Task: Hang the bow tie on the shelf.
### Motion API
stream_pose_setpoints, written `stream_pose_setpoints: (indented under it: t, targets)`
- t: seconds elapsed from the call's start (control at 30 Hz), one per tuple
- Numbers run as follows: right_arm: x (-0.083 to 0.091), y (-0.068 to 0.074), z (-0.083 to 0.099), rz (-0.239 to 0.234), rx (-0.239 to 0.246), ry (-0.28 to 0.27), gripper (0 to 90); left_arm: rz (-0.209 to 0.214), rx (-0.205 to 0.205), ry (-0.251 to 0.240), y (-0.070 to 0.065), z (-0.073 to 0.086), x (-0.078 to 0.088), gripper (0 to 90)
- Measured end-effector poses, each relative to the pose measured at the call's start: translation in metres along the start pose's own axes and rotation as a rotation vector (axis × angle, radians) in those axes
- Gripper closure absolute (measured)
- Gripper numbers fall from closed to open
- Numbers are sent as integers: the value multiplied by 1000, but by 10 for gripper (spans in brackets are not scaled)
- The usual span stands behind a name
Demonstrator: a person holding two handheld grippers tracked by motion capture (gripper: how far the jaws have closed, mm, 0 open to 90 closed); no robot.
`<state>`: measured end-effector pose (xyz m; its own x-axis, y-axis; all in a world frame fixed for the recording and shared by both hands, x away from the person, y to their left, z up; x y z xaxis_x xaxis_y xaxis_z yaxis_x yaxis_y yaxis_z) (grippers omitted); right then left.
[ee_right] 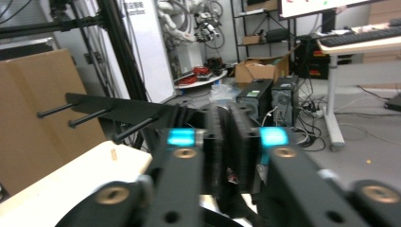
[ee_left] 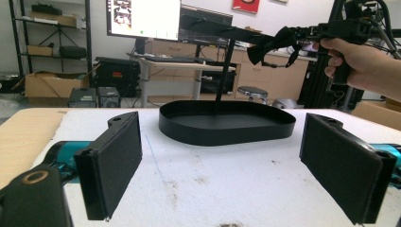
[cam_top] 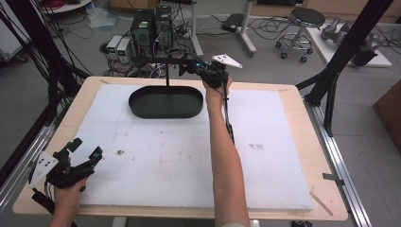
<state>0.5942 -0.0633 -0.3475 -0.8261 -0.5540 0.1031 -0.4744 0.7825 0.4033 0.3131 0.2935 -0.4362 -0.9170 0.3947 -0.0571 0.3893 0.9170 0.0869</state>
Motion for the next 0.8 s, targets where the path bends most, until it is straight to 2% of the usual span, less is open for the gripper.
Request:
stream_pose_setpoints:
  t: [0.03,0.07,0.1,0.13,0.33,0.4,0.57,0.67,0.7,0.73,0.77,0.8]
  targets:
    - [0,0,0,0,0,0,696,0,0,0,0,0,0,141]
    - [0,-2,0,14,-13,-3,620,-1,3,-1,0,0,0,141]
    - [1,-5,0,37,-26,-10,493,-1,4,-3,0,0,0,141]
    - [2,-6,-1,52,-26,-13,435,-2,3,-3,1,-1,0,141]
    - [12,-11,-7,72,-33,-37,282,-2,2,-8,1,-2,2,141]
    - [17,-10,-10,73,-21,-36,217,-2,1,-10,1,-2,2,141]
    - [36,2,-23,72,41,-23,126,-2,-7,-9,0,-3,2,141]
    - [53,14,-33,68,86,-18,117,-4,-9,-11,0,-4,3,141]
    - [53,14,-33,68,86,-18,117,-4,-9,-11,0,-4,3,141]
    - [60,19,-38,63,104,-29,117,-4,-11,-13,1,-4,3,141]
    - [79,30,-46,54,138,-77,118,-3,-13,-11,0,-5,4,141]
    - [79,30,-46,54,138,-77,118,-3,-13,-11,0,-5,4,141]
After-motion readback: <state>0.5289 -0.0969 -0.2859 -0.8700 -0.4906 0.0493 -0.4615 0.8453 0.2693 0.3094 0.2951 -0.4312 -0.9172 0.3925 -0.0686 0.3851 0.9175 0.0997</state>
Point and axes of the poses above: each handheld gripper's, and its own axes: x roughly backward along the jaws, z roughly out of its underside, y roughly to its left, the point moved 8 cm from there along -x, roughly forward along the jaws, and after that the axes turned 12 degrees about -x, right-handed, at the moved point
